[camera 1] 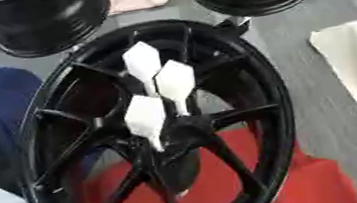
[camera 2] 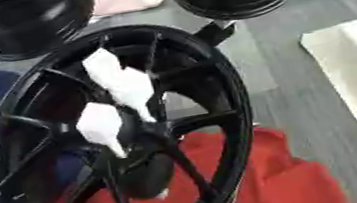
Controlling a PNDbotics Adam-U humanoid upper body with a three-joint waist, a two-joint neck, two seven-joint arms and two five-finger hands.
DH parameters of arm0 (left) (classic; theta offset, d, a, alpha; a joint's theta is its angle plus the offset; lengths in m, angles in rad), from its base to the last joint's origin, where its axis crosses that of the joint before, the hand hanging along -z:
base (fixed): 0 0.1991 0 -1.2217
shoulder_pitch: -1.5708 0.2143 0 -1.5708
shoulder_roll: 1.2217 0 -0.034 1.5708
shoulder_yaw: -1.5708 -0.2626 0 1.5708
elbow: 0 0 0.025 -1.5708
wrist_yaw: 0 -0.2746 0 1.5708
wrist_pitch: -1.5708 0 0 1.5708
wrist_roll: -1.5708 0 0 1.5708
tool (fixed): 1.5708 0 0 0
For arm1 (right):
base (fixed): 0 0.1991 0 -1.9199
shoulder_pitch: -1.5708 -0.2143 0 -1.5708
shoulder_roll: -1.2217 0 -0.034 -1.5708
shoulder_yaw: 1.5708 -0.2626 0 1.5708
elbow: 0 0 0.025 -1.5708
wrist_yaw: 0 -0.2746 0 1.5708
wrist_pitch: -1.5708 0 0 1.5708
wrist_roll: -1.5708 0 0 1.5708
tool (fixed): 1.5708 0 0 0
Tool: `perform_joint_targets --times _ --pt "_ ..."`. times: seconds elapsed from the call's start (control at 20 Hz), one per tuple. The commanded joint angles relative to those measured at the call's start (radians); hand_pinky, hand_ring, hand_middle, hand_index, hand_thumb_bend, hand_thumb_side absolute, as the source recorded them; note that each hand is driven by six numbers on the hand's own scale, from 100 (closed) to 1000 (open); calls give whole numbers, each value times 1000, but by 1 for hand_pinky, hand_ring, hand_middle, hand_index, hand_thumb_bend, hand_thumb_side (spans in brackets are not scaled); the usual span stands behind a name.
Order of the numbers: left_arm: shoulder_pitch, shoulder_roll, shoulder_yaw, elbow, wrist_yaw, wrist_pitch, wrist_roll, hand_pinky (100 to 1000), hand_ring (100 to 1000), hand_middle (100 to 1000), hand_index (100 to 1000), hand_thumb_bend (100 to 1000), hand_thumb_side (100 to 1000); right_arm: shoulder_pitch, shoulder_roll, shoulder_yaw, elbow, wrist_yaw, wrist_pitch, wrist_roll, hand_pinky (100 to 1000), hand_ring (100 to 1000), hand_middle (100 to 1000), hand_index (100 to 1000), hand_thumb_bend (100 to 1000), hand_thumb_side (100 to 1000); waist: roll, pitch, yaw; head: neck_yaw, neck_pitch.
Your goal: Pull the pin out of the wheel hub.
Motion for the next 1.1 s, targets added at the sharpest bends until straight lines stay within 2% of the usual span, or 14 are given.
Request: perform_joint_targets --times 0.05,0.4,0.6,0.85,1.1 --pt "-10 35 7 -9 0 -1 2 856 787 733 803 282 617 -10 -39 -12 -13 7 2 1 760 749 676 702 100 524 -4 -30 2 -3 1" --pt "0 37 3 -8 -1 0 2 854 786 732 806 286 612 -11 -38 -8 -14 6 4 8 759 748 676 701 100 526 -6 -30 3 4 5" --pt "27 66 -25 -41 -29 8 2 846 789 740 853 345 596 -10 -39 -7 -11 6 5 7 759 748 676 701 100 529 -3 -27 6 5 -5" --pt "59 100 -69 -120 -103 60 2 829 786 743 857 394 546 -11 -38 -2 -9 6 6 10 759 749 676 701 100 532 -1 -26 6 5 -19" --pt "76 111 -116 -156 -148 136 2 823 779 754 854 423 547 -12 -36 1 -5 5 7 12 759 748 676 701 100 535 1 -28 5 4 -30"
